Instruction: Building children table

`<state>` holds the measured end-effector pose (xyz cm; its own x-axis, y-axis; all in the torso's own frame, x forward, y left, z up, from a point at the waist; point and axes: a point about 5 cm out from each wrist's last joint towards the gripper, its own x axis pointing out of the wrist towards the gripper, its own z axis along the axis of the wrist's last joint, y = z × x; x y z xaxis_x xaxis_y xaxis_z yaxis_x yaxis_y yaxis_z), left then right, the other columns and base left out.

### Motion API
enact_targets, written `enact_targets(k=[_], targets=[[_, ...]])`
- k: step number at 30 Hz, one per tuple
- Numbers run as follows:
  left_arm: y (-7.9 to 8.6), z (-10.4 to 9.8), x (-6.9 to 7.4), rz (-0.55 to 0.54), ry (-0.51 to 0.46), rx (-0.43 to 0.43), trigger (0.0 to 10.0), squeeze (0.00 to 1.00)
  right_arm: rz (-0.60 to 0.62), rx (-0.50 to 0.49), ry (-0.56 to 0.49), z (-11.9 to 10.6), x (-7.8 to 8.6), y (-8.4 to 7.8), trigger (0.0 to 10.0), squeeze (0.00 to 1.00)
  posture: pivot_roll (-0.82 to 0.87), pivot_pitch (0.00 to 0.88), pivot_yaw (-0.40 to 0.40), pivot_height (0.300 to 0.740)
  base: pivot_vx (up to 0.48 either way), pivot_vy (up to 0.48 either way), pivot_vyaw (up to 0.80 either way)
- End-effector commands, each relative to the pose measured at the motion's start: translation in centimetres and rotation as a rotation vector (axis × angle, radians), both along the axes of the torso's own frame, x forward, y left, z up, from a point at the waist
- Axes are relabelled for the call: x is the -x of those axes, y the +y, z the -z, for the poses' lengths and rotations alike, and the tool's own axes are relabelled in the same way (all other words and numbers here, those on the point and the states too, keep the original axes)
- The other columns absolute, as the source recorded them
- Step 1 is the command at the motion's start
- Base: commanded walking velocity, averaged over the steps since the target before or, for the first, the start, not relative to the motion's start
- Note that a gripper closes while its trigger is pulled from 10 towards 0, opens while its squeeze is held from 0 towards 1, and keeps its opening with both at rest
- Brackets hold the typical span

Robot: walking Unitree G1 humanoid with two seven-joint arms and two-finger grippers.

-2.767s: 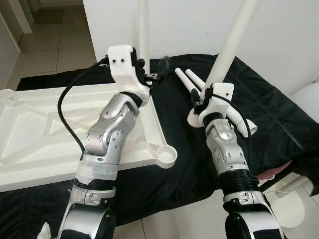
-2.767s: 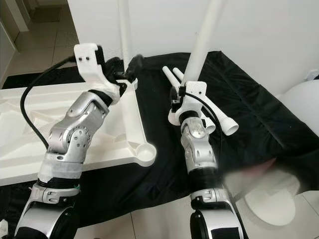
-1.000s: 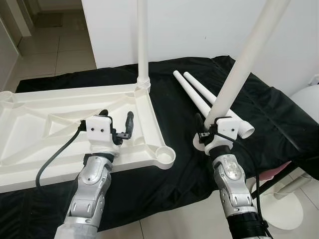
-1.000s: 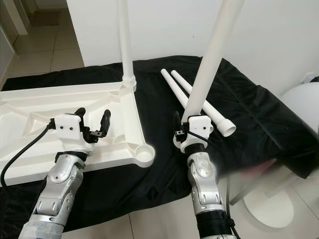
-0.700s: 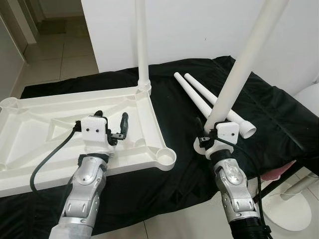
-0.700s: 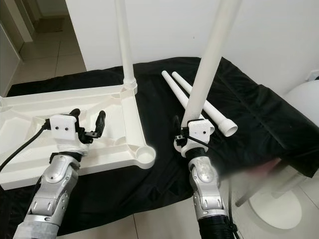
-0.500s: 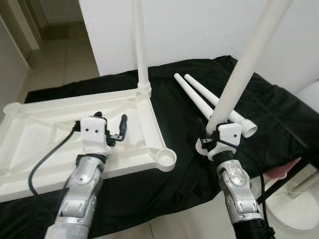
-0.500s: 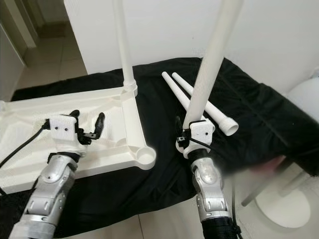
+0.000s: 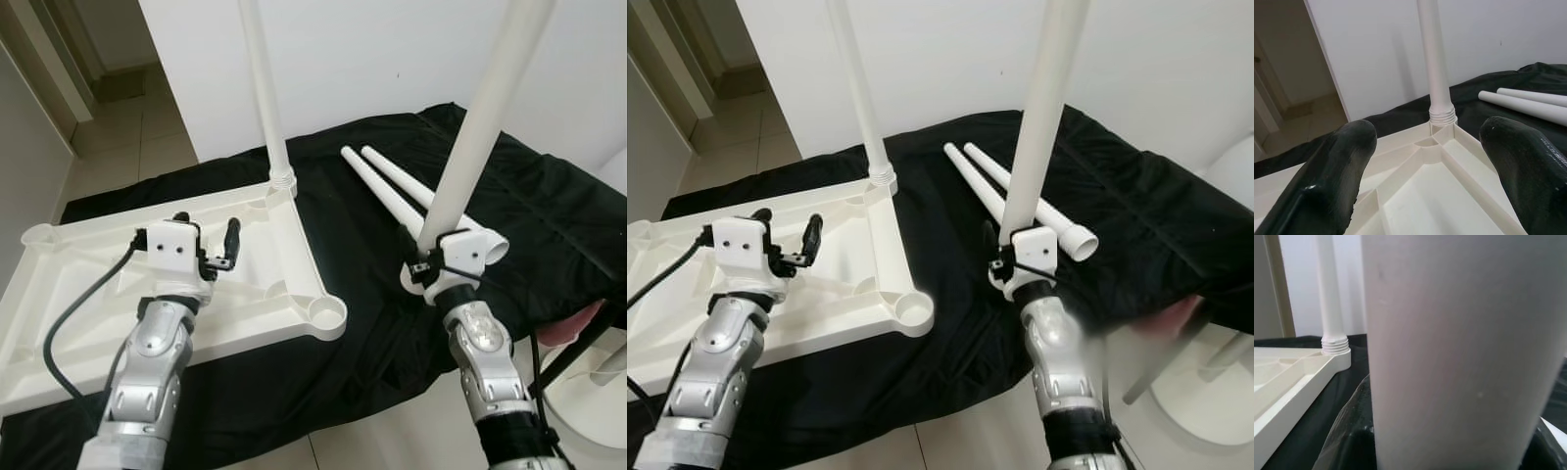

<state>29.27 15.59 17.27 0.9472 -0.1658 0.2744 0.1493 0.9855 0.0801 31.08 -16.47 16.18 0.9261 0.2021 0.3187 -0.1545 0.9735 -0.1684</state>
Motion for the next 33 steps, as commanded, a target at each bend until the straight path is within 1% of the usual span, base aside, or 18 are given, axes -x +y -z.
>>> enact_targets(k=[1,10,11,15,17,21,22,25,26,27,28,29,30,32,33], targets=[[0.4,0.7,-0.3,0.055,0.024,-0.037,10.0,0.00,-0.009,-0.033,-0.008,-0.2,-0.2,0.7,10.0,0.00,-0.03,0.019,0.085,0.740,0.000,0.000,0.00],[1.2,1.1,-0.6,0.045,0.041,-0.048,10.0,0.00,0.007,-0.068,-0.002,-0.1,-0.2,0.9,10.0,0.00,-0.01,0.021,0.063,0.740,0.000,0.000,0.00],[1.4,1.3,-0.7,0.062,0.074,-0.041,10.0,0.00,0.037,-0.096,0.000,0.1,-0.3,0.9,10.0,0.00,-0.01,0.024,0.061,0.740,0.000,0.000,0.00],[1.4,1.4,-0.7,0.075,0.078,-0.045,10.0,0.00,0.049,-0.102,0.000,0.1,-0.3,0.9,10.0,0.00,0.00,0.024,0.055,0.740,0.000,0.000,0.00],[1.1,1.3,-1.1,0.102,0.079,-0.064,10.0,0.00,0.062,-0.108,0.001,0.3,-0.4,1.5,10.0,0.00,0.00,0.023,0.054,0.740,0.000,0.000,0.00],[0.7,1.1,-1.3,0.105,0.063,-0.077,10.0,0.00,0.068,-0.121,0.005,0.4,-0.3,1.8,10.0,0.00,0.00,0.022,0.043,0.740,0.000,0.000,0.00],[0.5,1.0,-1.4,0.116,0.058,-0.075,10.0,0.00,0.062,-0.125,0.004,0.3,-0.2,2.1,10.0,0.00,0.00,0.021,0.037,0.740,0.000,0.000,0.00],[-0.4,1.1,-1.0,0.179,0.054,-0.076,10.0,0.00,0.046,-0.127,0.004,0.2,0.0,2.5,10.0,0.00,0.00,0.019,0.027,0.740,0.000,0.000,0.00],[-0.4,1.1,-1.0,0.179,0.054,-0.076,10.0,0.00,0.046,-0.127,0.004,0.2,0.0,2.5,10.0,0.00,0.00,0.019,0.027,0.740,0.000,0.000,0.00],[-1.0,1.2,-0.5,0.233,0.051,-0.104,10.0,0.00,0.038,-0.117,0.007,0.3,0.0,2.7,10.0,0.00,0.00,0.018,0.024,0.740,0.000,0.000,0.00],[-1.0,1.2,-0.5,0.233,0.051,-0.104,10.0,0.00,0.038,-0.117,0.007,0.3,0.0,2.7,10.0,0.00,0.00,0.018,0.024,0.740,0.000,0.000,0.00],[-1.4,1.3,-0.2,0.271,0.048,-0.123,10.0,0.00,0.032,-0.110,0.008,0.3,-0.1,2.7,10.0,0.00,0.00,0.019,0.021,0.740,0.000,0.000,0.00],[-1.4,1.3,-0.2,0.271,0.048,-0.123,10.0,0.00,0.032,-0.110,0.008,0.3,-0.1,2.7,10.0,0.00,0.00,0.019,0.021,0.740,0.000,0.000,0.00],[-2.1,1.6,0.7,0.401,0.059,-0.170,10.0,0.00,0.031,-0.092,0.000,0.2,-0.3,2.8,10.0,0.00,0.00,0.015,0.014,0.740,0.000,0.000,0.00],[-2.3,1.7,1.0,0.444,0.062,-0.187,10.0,0.00,0.036,-0.090,-0.003,0.1,-0.4,2.8,10.0,0.00,0.00,0.015,0.014,0.740,0.000,0.000,0.00]])
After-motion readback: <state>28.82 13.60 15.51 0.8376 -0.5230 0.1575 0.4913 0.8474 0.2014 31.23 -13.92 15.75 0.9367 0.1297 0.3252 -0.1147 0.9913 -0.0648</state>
